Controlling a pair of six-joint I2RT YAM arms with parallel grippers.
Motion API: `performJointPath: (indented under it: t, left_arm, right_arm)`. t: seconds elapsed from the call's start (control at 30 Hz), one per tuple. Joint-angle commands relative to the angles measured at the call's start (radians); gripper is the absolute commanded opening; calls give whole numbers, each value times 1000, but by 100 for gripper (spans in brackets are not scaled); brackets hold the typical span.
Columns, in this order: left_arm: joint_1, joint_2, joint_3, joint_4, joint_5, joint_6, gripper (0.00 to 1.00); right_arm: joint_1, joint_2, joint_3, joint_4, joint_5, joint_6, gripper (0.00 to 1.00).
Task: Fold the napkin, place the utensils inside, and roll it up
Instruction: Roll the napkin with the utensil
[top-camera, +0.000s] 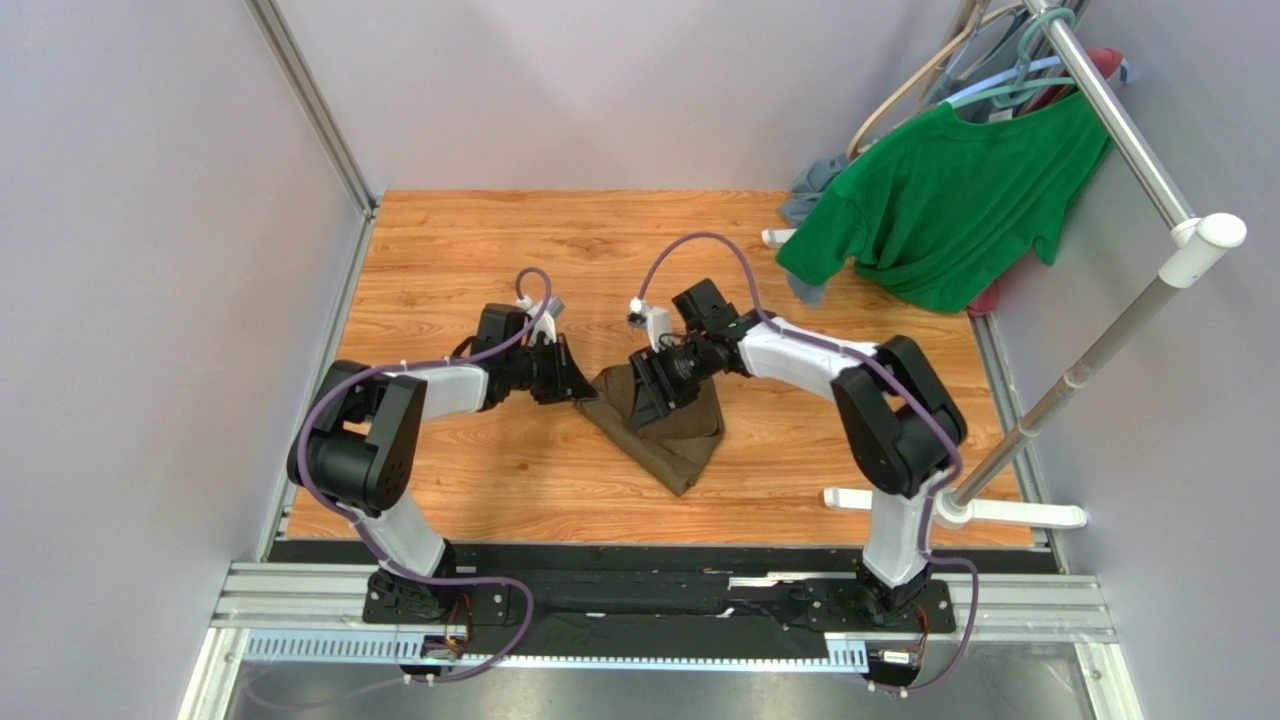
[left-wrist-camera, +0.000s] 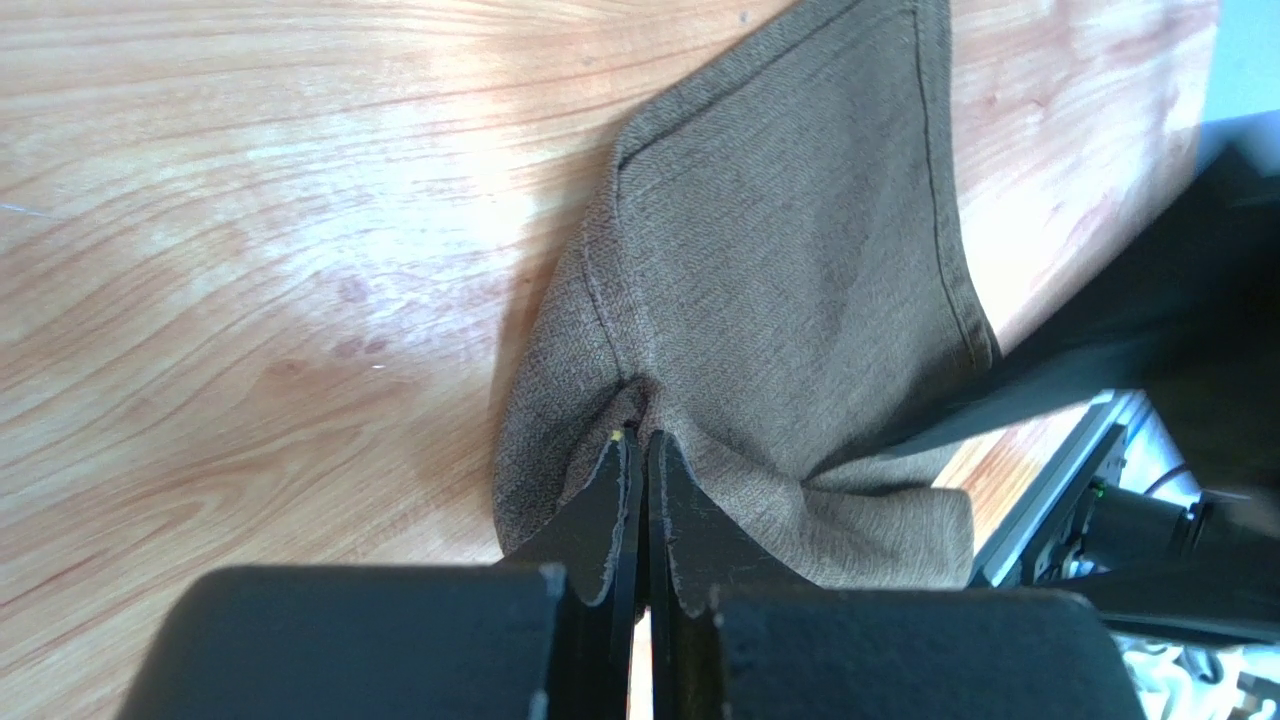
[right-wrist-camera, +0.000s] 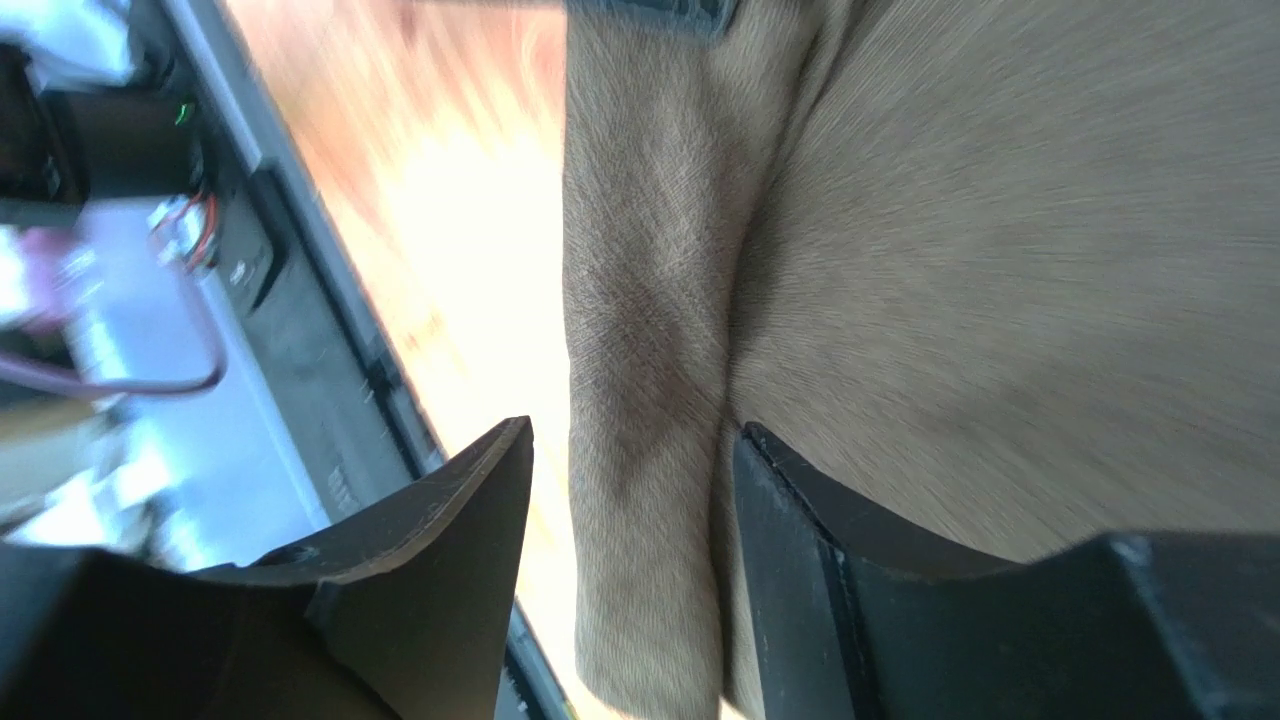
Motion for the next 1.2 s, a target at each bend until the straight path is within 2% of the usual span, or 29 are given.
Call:
performJointPath:
  t: [0.0, 0.03, 0.23, 0.43, 0.6, 0.87, 1.03, 1.1, 1.13, 1.17]
  left_arm:
    - [1, 20, 65, -134, -25, 23, 0]
    - [1, 24, 81, -143, -27, 25, 0]
    - [2, 61, 123, -227, -28, 34, 0]
    - [2, 109, 155, -262, -19, 32, 0]
    - [4, 118, 160, -266, -17, 35, 0]
    - [4, 121, 163, -267, -16, 34, 0]
    - [4, 120, 163, -252, -4, 32, 0]
    - [4, 113, 154, -227, 22, 28, 0]
    - [4, 109, 148, -203, 32, 25, 2]
    - [4, 97, 144, -191, 35, 19, 9]
  right_arm:
    - [39, -201, -25, 14, 273, -24, 56]
    - [62, -218, -36, 13, 394, -43, 56]
    - [283, -272, -108, 71, 814, -77, 56]
    - [444, -236, -143, 148, 1033, -78, 54]
    - [490, -206, -139, 165, 1047, -115, 50]
    - [489, -131, -116, 149, 1029, -126, 43]
    - [465, -91, -117, 140, 1024, -105, 42]
    - [449, -82, -117, 134, 1000, -92, 37]
    - [423, -73, -119, 131, 934, -83, 34]
    - [405, -68, -122, 128, 893, -56, 29]
